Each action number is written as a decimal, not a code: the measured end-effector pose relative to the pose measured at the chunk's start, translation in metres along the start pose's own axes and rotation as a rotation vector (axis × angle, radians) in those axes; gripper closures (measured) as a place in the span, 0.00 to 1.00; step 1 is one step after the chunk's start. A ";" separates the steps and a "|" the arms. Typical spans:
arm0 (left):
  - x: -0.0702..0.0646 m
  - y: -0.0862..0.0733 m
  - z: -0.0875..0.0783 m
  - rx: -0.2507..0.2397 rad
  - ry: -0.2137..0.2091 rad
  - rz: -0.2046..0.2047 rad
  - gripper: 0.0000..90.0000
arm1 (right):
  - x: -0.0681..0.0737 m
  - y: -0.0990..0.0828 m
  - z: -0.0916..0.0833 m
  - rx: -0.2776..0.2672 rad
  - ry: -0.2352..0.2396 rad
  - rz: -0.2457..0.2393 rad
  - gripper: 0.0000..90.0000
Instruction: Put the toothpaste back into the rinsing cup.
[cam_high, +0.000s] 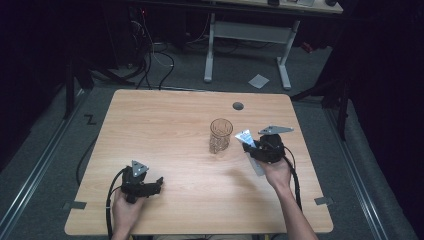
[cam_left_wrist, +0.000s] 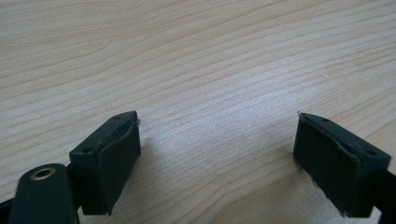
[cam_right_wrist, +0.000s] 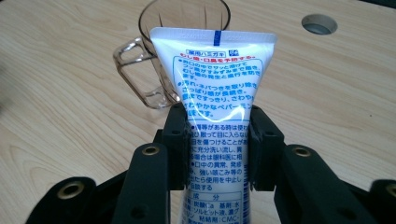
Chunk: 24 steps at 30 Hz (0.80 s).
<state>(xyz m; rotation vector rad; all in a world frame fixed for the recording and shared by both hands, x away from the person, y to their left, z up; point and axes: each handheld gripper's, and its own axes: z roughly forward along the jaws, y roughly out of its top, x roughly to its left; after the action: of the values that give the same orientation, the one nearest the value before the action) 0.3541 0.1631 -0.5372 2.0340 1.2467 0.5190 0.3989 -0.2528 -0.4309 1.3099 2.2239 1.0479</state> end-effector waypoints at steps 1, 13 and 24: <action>0.000 0.000 0.000 0.000 0.000 0.000 0.17 | 0.000 0.000 0.000 0.000 0.000 0.000 0.73; 0.000 0.000 0.000 0.000 0.000 0.000 0.17 | 0.002 0.014 -0.010 -0.069 0.027 -0.008 0.73; 0.000 0.000 0.000 0.000 0.000 0.000 0.17 | 0.004 0.025 -0.015 -0.096 0.034 -0.012 0.73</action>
<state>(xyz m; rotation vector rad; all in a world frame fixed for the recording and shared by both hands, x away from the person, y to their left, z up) 0.3541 0.1631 -0.5372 2.0343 1.2465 0.5189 0.4020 -0.2480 -0.4024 1.2457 2.1748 1.1652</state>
